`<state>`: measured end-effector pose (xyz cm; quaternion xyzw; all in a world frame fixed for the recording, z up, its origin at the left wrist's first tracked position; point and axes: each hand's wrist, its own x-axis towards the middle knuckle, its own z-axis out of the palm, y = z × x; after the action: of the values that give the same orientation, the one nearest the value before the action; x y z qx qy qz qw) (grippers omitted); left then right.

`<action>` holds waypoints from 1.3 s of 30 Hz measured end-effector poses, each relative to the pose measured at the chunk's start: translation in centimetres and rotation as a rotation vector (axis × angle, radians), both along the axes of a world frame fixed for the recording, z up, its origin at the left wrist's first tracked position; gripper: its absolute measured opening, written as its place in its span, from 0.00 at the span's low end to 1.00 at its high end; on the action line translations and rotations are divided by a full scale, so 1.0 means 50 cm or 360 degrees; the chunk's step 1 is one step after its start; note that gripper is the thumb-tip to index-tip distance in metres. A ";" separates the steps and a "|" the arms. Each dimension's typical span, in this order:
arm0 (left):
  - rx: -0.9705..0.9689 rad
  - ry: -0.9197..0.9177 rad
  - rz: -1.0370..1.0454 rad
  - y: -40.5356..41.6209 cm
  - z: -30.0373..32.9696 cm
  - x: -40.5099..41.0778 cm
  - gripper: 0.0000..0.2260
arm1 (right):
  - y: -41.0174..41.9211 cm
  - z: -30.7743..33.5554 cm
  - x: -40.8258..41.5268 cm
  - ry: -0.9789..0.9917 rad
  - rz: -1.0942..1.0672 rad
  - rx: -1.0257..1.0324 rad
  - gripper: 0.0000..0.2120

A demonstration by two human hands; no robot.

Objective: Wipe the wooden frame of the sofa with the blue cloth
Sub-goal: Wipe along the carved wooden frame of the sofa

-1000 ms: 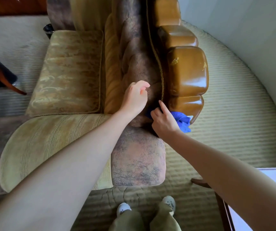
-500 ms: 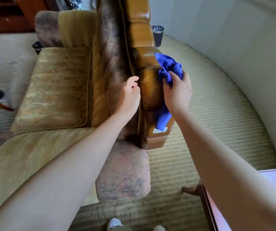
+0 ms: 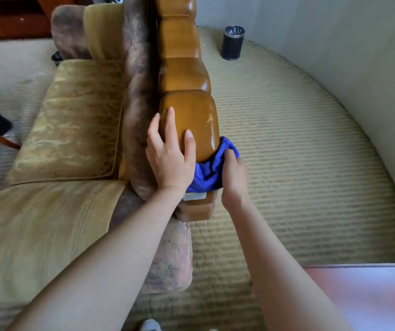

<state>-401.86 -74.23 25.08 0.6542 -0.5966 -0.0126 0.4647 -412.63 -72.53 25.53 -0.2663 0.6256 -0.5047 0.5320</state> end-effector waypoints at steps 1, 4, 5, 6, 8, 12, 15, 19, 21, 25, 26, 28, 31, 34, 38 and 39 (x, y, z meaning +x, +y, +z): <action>0.0001 -0.0002 0.0006 0.000 0.001 -0.001 0.23 | -0.006 0.003 0.004 -0.0062 0.0001 -0.0035 0.09; -0.0019 0.0011 0.0003 0.000 0.000 -0.002 0.23 | -0.006 -0.014 0.012 -0.0090 -0.0066 -0.0165 0.12; -0.0015 0.0018 -0.0001 0.000 -0.002 -0.001 0.23 | -0.004 -0.025 0.013 -0.0068 -0.0083 -0.0211 0.12; -0.0011 0.0024 -0.0004 0.001 -0.005 0.000 0.23 | -0.001 -0.034 0.014 -0.0046 -0.0084 -0.0242 0.12; -0.0021 0.0043 -0.0013 0.003 -0.008 0.003 0.23 | -0.001 -0.049 0.012 -0.0023 -0.0099 -0.0262 0.10; -0.0109 0.0145 -0.0068 0.011 -0.016 0.006 0.25 | -0.003 -0.117 -0.008 0.0118 -0.0055 -0.0324 0.08; -0.0166 0.0345 -0.0138 0.062 -0.084 0.019 0.26 | 0.050 -0.207 -0.016 0.0275 0.0052 -0.0175 0.16; -0.0093 0.0508 -0.0197 0.117 -0.203 0.051 0.28 | 0.097 -0.245 0.001 -0.0080 0.0077 -0.0231 0.08; -0.0073 0.0547 -0.0195 0.104 -0.224 0.048 0.30 | 0.082 -0.228 0.010 -0.0127 0.0016 -0.0364 0.08; -0.0216 0.0649 -0.0199 0.082 -0.238 0.024 0.31 | 0.059 -0.222 0.027 0.0086 -0.0199 -0.0607 0.12; -0.0269 0.0662 -0.0201 0.081 -0.245 0.023 0.30 | 0.063 -0.236 0.033 0.0162 -0.0227 -0.0683 0.12; -0.0341 0.0692 -0.0216 0.076 -0.257 0.025 0.28 | 0.063 -0.272 0.042 0.0248 -0.0307 -0.0824 0.11; -0.0423 0.0873 -0.0283 0.069 -0.261 0.018 0.29 | 0.062 -0.324 0.047 0.0246 -0.0353 -0.1010 0.14; -0.0476 0.1057 -0.0281 0.060 -0.263 0.006 0.30 | 0.077 -0.402 0.045 0.0299 -0.0356 -0.1045 0.16; -0.0532 0.1091 -0.0226 0.048 -0.265 0.003 0.29 | 0.100 -0.462 0.057 0.0371 -0.0404 -0.1039 0.15; -0.0527 0.1100 -0.0233 0.046 -0.264 0.003 0.27 | 0.102 -0.457 0.064 0.0379 -0.0405 -0.1092 0.13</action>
<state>-401.70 -71.92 11.88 0.4832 -0.4440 -0.1689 0.7354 -409.42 -67.41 2.67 -0.4058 0.5057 -0.7123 0.2687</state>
